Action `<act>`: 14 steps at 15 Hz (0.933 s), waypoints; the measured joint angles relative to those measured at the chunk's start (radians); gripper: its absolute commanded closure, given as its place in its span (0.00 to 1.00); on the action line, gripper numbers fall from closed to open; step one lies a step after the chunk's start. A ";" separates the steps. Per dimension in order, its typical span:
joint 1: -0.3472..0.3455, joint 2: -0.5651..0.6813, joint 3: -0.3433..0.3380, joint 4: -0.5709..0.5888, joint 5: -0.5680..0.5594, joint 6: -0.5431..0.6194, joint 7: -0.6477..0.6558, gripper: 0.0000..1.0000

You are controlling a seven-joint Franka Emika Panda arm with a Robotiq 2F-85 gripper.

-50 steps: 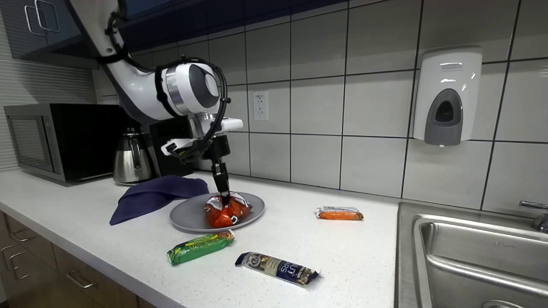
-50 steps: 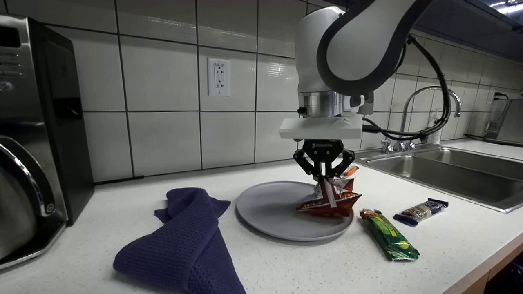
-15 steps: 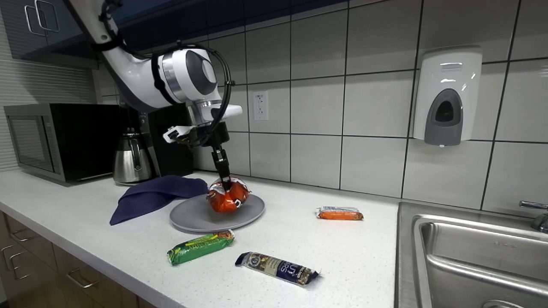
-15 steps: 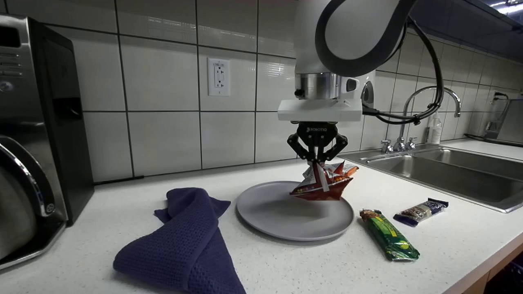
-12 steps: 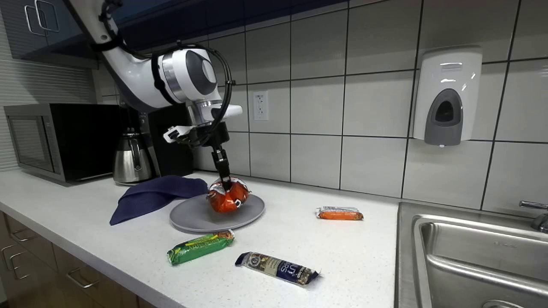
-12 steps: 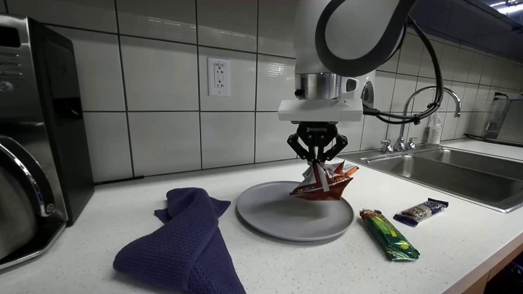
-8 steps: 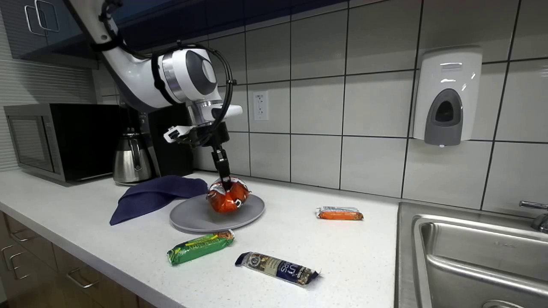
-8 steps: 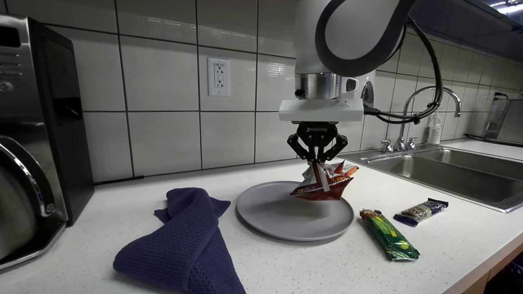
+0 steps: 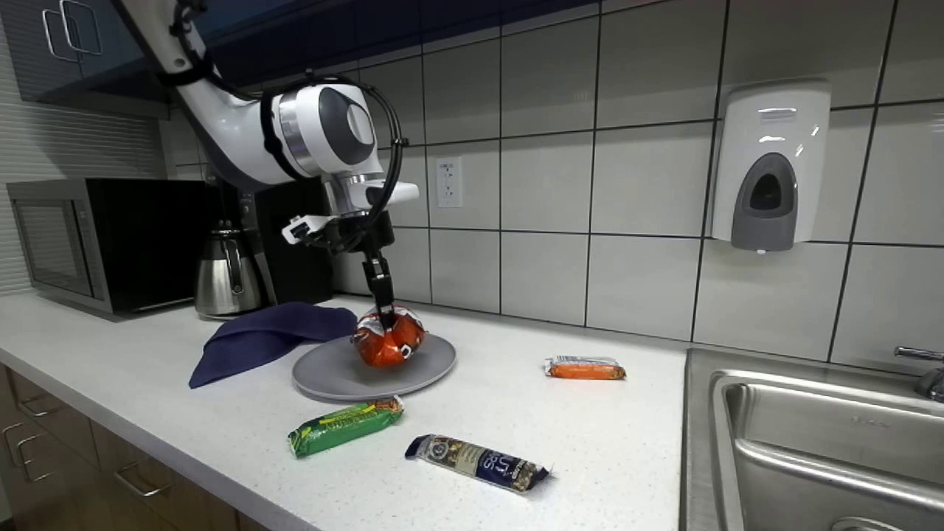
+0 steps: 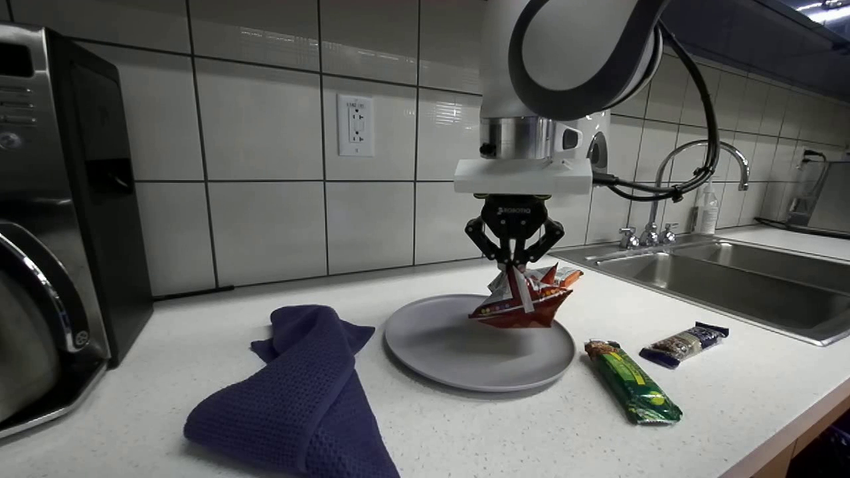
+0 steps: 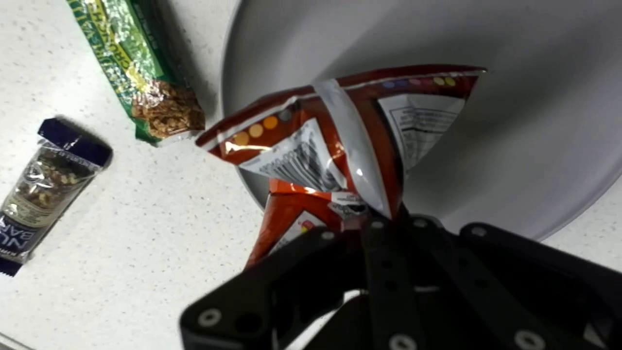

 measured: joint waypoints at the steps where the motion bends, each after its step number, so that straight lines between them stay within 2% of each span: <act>1: 0.000 0.000 0.000 0.000 0.007 0.000 -0.007 0.99; 14: -0.002 -0.028 -0.002 0.000 0.007 0.000 -0.045 0.99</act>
